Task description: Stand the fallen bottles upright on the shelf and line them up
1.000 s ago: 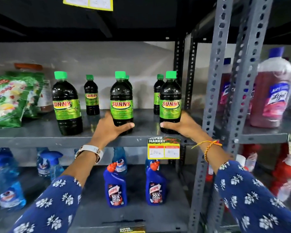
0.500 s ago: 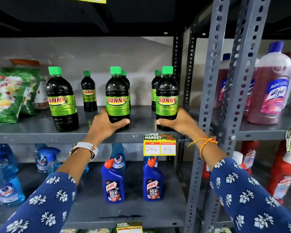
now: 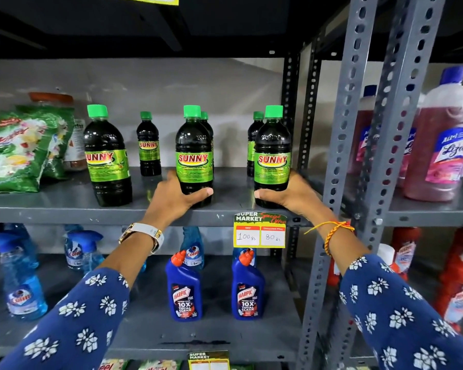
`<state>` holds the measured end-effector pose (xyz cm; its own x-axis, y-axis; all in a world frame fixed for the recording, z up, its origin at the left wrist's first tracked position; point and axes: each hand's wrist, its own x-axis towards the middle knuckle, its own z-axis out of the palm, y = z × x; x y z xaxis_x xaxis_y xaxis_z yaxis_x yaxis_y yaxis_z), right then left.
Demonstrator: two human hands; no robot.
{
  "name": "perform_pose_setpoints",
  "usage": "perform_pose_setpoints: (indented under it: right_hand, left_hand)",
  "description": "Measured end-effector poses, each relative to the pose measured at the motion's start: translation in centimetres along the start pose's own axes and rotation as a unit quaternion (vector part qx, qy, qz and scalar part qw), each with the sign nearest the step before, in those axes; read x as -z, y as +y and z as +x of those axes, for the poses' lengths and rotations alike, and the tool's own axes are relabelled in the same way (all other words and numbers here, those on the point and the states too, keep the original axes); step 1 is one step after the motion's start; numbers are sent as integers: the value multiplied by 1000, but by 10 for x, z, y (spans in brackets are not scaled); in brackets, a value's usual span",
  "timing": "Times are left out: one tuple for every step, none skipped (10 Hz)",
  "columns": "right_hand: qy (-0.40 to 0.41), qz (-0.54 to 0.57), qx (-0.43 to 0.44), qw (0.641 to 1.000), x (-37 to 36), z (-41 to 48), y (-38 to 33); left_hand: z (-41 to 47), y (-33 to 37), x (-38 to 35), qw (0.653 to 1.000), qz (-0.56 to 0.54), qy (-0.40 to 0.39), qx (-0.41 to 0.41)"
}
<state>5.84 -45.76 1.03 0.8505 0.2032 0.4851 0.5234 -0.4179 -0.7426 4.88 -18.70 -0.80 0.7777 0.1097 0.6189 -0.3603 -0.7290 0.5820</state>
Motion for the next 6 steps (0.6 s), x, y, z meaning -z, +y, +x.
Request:
perform_pose_setpoints:
  right_hand:
    - [-8, 4, -3, 1000, 0, 0, 1]
    - [-15, 17, 0, 1000, 1, 1, 1]
    - [-11, 39, 2, 999, 2, 0, -2]
    - [-2, 33, 7, 999, -1, 0, -3]
    - [89, 53, -29, 994, -2, -6, -13]
    - [254, 61, 19, 965, -20, -31, -13]
  left_hand:
    - [1, -2, -1, 1000, 5, 4, 1]
    - [1, -4, -1, 1000, -9, 1, 5]
    - [1, -1, 0, 1000, -19, 5, 6]
    - [-2, 1, 1, 1000, -18, 4, 15]
    - [-1, 5, 6, 999, -31, -16, 24]
    - [-10, 8, 9, 995, -94, -20, 6]
